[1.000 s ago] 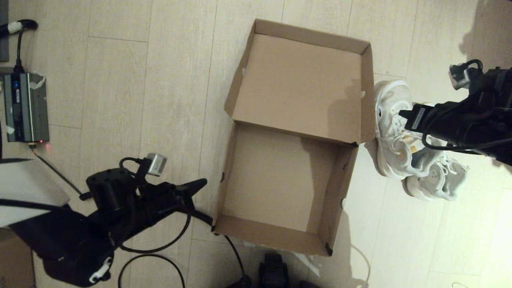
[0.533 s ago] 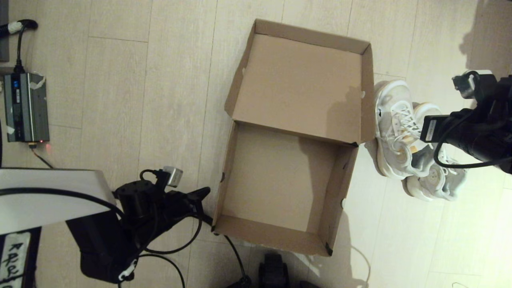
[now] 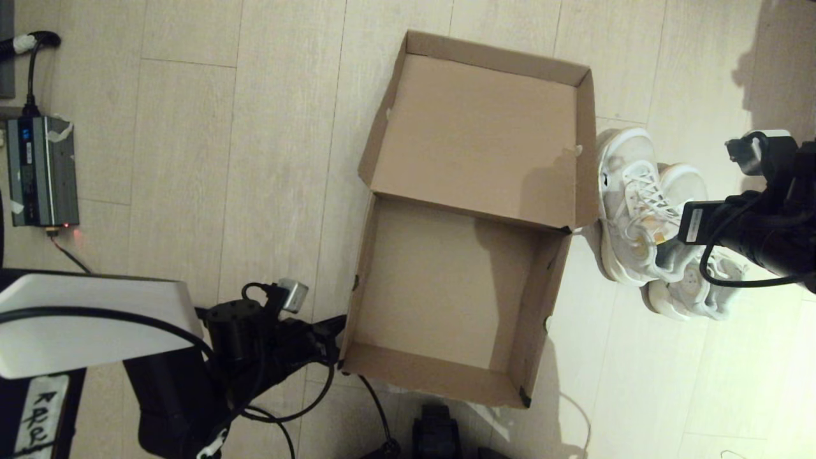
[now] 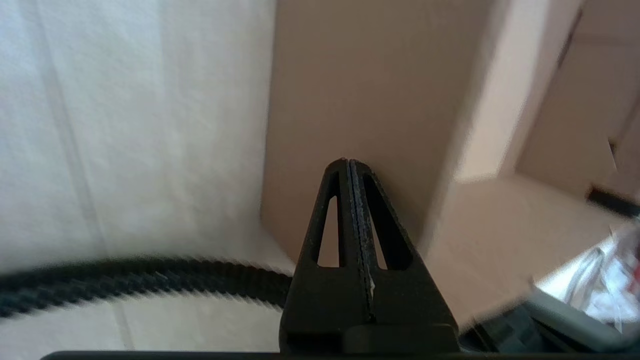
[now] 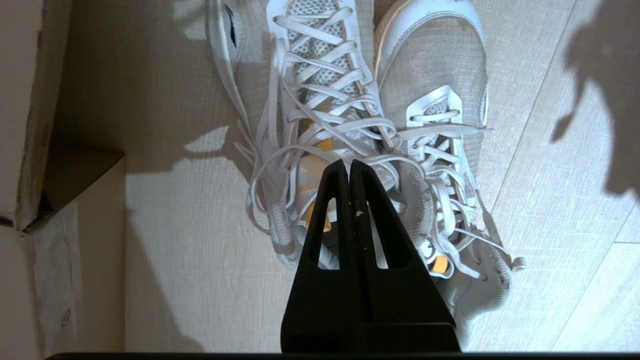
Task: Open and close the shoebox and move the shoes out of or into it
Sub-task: Put the shoes into the shoe box
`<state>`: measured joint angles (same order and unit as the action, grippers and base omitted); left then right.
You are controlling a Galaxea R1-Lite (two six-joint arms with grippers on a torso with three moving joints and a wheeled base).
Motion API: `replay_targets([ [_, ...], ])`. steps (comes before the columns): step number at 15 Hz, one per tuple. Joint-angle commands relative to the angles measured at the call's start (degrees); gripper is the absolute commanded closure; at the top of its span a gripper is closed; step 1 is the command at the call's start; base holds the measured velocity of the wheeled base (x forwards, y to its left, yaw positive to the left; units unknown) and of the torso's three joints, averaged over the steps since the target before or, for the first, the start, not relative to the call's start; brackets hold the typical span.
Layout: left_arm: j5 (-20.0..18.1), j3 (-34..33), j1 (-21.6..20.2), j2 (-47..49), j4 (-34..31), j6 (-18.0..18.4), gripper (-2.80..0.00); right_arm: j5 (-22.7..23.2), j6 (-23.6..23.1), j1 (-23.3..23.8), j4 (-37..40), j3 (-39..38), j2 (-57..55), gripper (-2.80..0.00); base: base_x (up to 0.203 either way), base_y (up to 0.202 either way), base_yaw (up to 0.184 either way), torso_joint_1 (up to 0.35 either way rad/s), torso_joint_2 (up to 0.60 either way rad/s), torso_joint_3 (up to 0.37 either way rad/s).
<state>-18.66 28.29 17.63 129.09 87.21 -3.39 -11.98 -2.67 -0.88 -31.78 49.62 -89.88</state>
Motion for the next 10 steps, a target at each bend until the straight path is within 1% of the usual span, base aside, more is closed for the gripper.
replay_targets([
  [1,-0.1,-1.2,1.4,0.0,0.5,-0.4,0.00,-0.1,-0.1,0.2,-0.2,0.0,0.0,0.00,0.000,0.000,0.000,0.000,0.00,0.000],
  [3,-0.1,-2.6,3.3,0.0,0.5,-2.7,0.00,-0.1,-0.1,1.2,-0.2,-0.3,0.0,0.00,0.000,0.000,0.000,0.000,0.00,0.000],
  [4,0.2,-3.1,4.1,-0.1,0.5,-3.3,0.00,-0.1,-0.1,1.5,-0.1,-0.3,0.0,0.00,0.000,0.000,0.000,0.000,0.00,0.000],
  [5,1.3,-3.1,4.3,-0.1,0.5,-3.5,0.00,-0.1,-0.5,2.0,-0.1,-0.2,0.1,0.00,0.000,0.000,0.000,0.000,0.00,0.000],
  [6,2.4,-3.2,4.2,-0.3,0.5,-3.5,0.00,-0.1,-1.1,3.3,0.0,-0.1,0.1,0.00,0.000,0.000,0.000,0.000,0.00,0.000],
  [8,3.1,-4.6,3.5,-1.4,0.5,-3.6,0.00,0.0,-2.1,5.8,-0.2,-0.7,0.4,0.00,0.000,0.000,0.000,0.000,0.00,0.000],
  [10,3.0,-8.9,1.7,-3.9,0.5,-3.7,0.00,0.2,-1.7,7.0,-0.2,-2.7,3.2,0.00,0.000,0.000,0.000,0.000,0.00,0.000],
])
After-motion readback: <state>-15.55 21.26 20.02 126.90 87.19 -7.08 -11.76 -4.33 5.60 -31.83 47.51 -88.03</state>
